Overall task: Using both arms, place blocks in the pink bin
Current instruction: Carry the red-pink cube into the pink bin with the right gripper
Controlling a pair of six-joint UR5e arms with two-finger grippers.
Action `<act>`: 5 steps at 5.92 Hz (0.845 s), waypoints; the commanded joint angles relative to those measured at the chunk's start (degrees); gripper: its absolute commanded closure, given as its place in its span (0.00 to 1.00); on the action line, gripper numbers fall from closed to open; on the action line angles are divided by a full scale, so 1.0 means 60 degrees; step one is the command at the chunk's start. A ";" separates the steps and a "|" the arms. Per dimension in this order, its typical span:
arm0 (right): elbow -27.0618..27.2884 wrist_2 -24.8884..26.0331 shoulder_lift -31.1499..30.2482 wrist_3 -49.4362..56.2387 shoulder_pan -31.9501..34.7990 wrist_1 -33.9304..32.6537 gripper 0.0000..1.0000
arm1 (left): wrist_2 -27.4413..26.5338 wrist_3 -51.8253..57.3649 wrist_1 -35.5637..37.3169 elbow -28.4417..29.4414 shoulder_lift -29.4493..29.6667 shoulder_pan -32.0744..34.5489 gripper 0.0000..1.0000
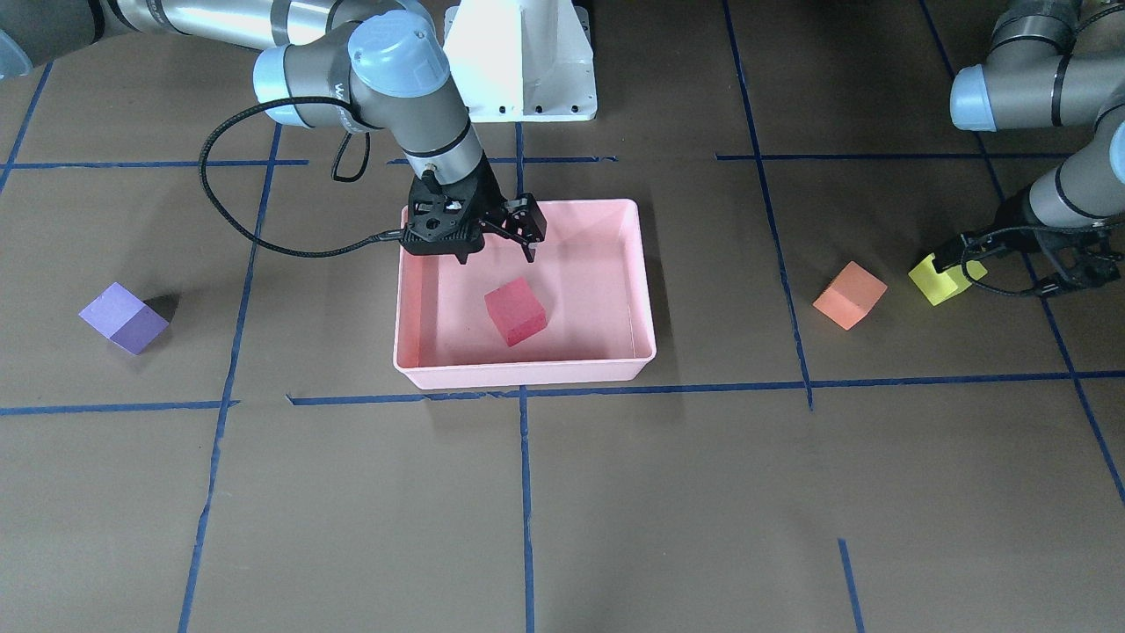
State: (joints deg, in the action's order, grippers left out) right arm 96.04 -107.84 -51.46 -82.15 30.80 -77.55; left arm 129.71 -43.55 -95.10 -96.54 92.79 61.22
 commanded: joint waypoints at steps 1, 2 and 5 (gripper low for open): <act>0.0426 0.0014 -0.0371 0.0010 0.0008 0.0004 0.00 | -0.0128 -0.0604 -0.0015 0.0312 0.0018 -0.0154 0.00; 0.0573 0.0000 -0.0446 0.0010 0.0008 -0.0010 0.00 | -0.0099 -0.0622 -0.0029 0.0444 -0.0025 -0.0169 0.00; 0.0663 0.0043 -0.0549 0.0025 -0.0006 -0.0010 0.00 | -0.0070 -0.0636 -0.0772 0.1057 0.0018 -0.0213 0.00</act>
State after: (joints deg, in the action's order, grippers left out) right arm 100.00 -107.65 -54.59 -82.06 30.77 -77.61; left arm 129.26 -47.34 -97.52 -91.80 92.85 60.02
